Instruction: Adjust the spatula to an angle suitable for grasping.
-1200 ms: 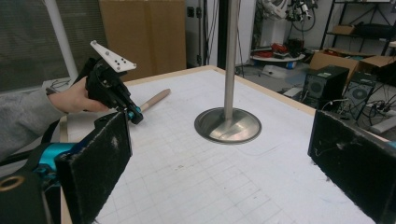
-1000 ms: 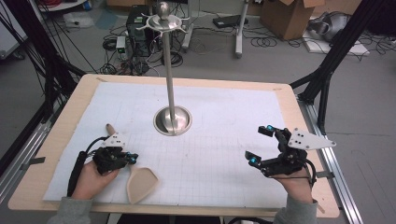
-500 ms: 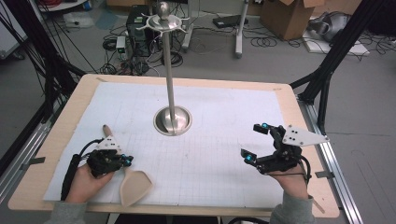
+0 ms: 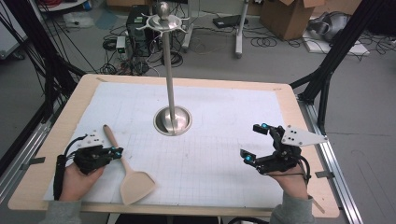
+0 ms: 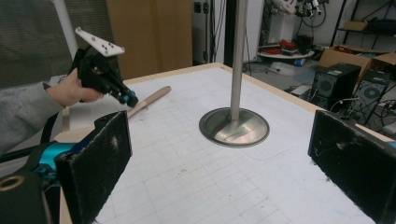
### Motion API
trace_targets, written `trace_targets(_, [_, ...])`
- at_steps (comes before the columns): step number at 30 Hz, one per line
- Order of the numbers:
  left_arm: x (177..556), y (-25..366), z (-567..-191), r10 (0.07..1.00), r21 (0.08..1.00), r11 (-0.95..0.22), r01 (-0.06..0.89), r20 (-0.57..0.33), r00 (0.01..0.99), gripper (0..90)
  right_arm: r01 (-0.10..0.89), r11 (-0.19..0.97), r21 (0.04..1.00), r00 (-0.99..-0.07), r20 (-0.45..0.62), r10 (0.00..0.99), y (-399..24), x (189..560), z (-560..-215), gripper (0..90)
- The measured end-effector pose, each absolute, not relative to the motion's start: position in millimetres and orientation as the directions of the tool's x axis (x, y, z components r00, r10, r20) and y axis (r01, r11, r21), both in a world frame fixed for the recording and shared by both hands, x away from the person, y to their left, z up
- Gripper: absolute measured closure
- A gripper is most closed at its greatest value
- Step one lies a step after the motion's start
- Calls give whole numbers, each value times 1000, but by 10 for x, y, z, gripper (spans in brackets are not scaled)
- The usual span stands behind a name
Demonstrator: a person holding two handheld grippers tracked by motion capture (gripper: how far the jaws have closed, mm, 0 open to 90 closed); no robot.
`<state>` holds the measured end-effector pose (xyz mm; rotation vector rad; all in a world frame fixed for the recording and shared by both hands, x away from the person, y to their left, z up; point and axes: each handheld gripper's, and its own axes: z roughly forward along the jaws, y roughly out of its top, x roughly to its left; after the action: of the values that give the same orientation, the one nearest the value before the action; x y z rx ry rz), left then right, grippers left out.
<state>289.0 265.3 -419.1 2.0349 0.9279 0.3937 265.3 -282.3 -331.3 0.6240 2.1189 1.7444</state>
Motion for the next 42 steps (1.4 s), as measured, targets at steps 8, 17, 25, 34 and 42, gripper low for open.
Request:
trace_targets(8, [2940, 2988, -4189, 795, 820, -282, 498, -91, 600, 895, 132, 161, 978, -847, 27, 531, -2844, 2619, -3327, 53])
trace_targets(17, [3010, 3045, -4257, 811, 803, -278, 527, -98, 576, 894, 142, 165, 976, -844, 32, 535, -2865, 2590, -3341, 53])
trace_targets(25, [3094, 3024, -4342, 806, 778, -305, 549, -96, 584, 894, 143, 160, 977, -838, 33, 545, -2928, 2548, -3344, 53])
trace_targets(34, [3158, 3014, -4385, 807, 764, -311, 564, -100, 581, 894, 146, 158, 977, -831, 34, 554, -2982, 2490, -3343, 53])
trace_targets(42, [3196, 2971, -4400, 805, 766, -311, 563, -103, 584, 895, 146, 158, 977, -828, 33, 560, -3014, 2462, -3347, 53])
